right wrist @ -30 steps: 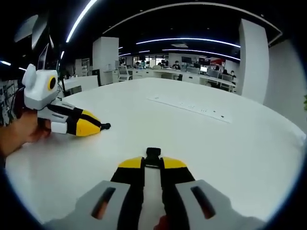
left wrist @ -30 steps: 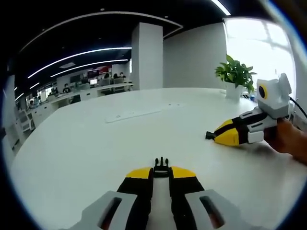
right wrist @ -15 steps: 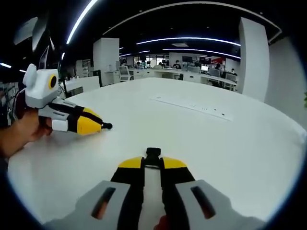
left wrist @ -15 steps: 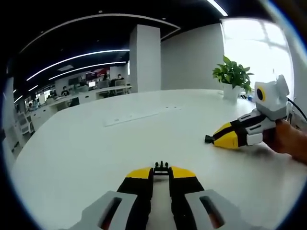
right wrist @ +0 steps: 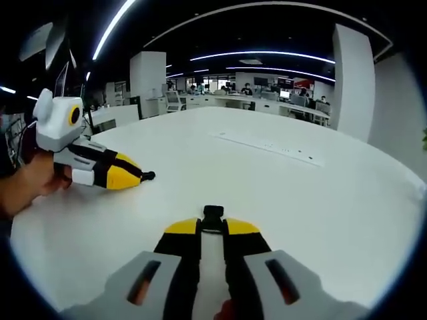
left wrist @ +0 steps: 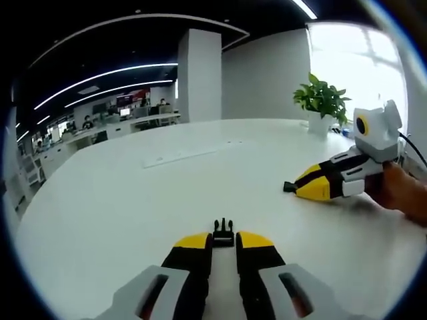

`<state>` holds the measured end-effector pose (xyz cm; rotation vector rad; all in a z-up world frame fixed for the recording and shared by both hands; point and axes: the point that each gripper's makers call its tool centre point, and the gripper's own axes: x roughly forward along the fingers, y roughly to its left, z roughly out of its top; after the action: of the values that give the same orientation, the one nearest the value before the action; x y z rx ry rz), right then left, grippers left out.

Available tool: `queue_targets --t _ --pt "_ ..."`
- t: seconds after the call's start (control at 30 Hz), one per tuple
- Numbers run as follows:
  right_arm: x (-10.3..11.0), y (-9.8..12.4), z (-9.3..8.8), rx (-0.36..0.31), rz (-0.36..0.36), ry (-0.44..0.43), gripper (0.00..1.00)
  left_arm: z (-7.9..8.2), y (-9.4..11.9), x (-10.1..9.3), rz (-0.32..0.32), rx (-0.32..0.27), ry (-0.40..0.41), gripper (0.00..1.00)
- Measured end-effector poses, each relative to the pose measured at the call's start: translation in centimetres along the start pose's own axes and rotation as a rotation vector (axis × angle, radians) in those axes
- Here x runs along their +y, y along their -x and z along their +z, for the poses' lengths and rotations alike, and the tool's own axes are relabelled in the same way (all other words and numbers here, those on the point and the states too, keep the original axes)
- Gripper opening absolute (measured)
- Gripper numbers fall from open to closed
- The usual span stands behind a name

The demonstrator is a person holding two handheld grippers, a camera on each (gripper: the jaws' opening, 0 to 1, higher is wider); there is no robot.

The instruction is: Snap the two parts of the plastic buckle together until the buckle closes and remains connected.

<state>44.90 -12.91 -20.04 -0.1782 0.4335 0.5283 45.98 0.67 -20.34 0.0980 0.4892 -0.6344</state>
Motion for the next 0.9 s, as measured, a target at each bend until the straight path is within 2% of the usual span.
queue_targets --t 0.43,0.9 --pt "0.0 -0.2 0.1 0.0 0.003 0.005 0.13 0.1 -0.1 -0.7 -0.004 -0.017 -0.012 0.13" --pt "0.0 -0.1 0.2 -0.004 0.01 0.005 0.13 -0.3 0.4 -1.0 0.004 -0.011 -0.022 0.12"
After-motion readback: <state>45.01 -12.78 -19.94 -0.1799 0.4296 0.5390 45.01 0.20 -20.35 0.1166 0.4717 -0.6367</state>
